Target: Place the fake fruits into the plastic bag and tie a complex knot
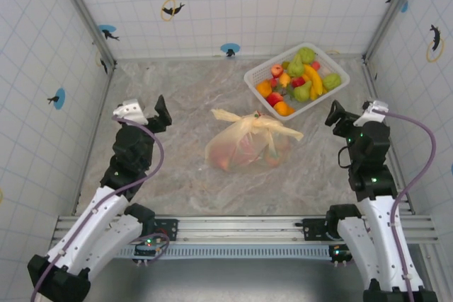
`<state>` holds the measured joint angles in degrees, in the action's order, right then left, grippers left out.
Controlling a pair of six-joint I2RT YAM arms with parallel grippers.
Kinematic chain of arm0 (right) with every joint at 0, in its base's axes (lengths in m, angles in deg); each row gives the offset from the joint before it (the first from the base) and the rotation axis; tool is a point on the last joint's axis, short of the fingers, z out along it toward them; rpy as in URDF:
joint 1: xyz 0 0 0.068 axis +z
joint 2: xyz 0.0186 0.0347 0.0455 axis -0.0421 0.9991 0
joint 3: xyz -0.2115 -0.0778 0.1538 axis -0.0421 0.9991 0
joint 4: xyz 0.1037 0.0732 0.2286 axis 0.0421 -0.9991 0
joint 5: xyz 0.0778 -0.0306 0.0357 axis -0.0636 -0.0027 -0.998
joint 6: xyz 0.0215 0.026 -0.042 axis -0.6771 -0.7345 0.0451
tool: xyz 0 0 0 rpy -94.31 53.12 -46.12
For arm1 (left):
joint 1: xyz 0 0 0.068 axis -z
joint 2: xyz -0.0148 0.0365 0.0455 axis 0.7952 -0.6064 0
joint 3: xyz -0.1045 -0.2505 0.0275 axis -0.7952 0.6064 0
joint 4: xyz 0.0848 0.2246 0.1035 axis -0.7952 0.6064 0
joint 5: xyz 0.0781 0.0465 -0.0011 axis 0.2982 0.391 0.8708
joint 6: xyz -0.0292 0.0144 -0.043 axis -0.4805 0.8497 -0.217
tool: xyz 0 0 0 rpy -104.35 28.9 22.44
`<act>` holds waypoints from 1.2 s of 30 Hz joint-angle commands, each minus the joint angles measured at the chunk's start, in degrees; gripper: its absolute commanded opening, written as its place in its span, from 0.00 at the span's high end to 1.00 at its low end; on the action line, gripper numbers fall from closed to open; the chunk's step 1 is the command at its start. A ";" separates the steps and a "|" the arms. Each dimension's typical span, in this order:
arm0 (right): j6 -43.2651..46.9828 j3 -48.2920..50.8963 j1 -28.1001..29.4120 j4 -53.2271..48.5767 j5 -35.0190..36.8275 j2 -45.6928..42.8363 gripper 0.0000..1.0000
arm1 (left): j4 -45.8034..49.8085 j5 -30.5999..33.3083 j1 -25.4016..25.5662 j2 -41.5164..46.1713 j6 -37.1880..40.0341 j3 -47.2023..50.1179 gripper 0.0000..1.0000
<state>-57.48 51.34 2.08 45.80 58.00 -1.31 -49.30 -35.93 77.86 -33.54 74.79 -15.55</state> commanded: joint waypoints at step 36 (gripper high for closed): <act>11.25 18.88 -3.27 68.93 6.49 49.87 0.00 | -45.87 -19.40 -20.74 -34.52 15.43 16.60 0.03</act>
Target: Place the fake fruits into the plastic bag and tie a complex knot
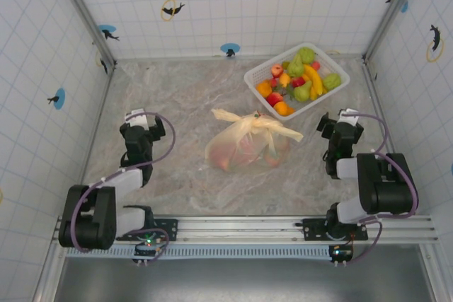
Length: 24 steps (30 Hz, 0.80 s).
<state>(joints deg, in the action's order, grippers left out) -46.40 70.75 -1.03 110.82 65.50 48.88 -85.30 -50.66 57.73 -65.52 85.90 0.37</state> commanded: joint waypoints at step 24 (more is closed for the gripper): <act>1.93 -1.22 2.15 2.79 2.36 -0.31 0.00 | -22.61 -10.25 -4.36 -15.16 3.84 1.75 0.02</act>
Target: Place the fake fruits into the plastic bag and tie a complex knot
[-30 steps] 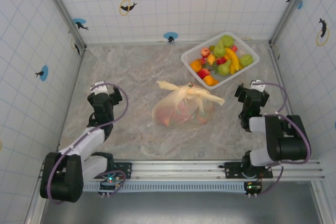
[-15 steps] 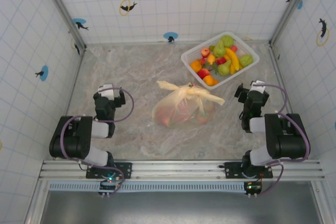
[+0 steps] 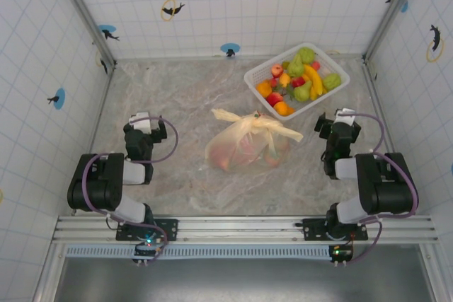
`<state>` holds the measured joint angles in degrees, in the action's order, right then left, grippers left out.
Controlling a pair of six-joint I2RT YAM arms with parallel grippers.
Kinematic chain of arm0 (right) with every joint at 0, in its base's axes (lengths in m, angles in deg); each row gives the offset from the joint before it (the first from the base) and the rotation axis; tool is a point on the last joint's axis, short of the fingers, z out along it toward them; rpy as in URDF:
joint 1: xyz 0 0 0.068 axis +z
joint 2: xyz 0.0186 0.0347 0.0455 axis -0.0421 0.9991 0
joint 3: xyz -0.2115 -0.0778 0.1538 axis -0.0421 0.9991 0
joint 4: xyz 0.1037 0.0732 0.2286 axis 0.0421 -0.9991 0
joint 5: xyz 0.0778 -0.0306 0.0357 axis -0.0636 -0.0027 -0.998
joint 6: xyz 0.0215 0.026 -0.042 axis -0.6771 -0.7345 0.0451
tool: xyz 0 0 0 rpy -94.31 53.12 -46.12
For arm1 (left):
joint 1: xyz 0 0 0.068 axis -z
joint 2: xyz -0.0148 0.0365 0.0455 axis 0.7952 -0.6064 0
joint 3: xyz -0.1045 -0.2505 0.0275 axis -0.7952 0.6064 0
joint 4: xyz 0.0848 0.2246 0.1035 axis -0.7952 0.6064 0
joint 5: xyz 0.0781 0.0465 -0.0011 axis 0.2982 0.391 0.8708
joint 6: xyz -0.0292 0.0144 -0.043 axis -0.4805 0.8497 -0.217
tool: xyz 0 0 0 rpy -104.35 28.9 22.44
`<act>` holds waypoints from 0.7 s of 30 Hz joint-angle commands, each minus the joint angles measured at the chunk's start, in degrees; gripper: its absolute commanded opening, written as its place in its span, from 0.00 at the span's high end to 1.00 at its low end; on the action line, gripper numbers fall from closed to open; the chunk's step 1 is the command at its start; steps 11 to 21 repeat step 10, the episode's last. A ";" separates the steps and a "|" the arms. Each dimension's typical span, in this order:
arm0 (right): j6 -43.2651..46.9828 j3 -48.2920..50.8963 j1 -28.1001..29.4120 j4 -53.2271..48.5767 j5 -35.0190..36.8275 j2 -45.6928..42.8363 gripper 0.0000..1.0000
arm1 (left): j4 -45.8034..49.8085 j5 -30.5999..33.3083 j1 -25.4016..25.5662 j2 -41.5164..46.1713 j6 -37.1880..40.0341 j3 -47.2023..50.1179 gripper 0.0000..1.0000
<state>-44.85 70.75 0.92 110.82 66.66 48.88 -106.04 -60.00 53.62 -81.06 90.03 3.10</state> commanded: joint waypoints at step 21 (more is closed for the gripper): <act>0.42 -1.30 0.00 2.42 0.55 -0.31 0.00 | -1.99 -0.91 -0.25 0.32 -0.28 -0.98 0.02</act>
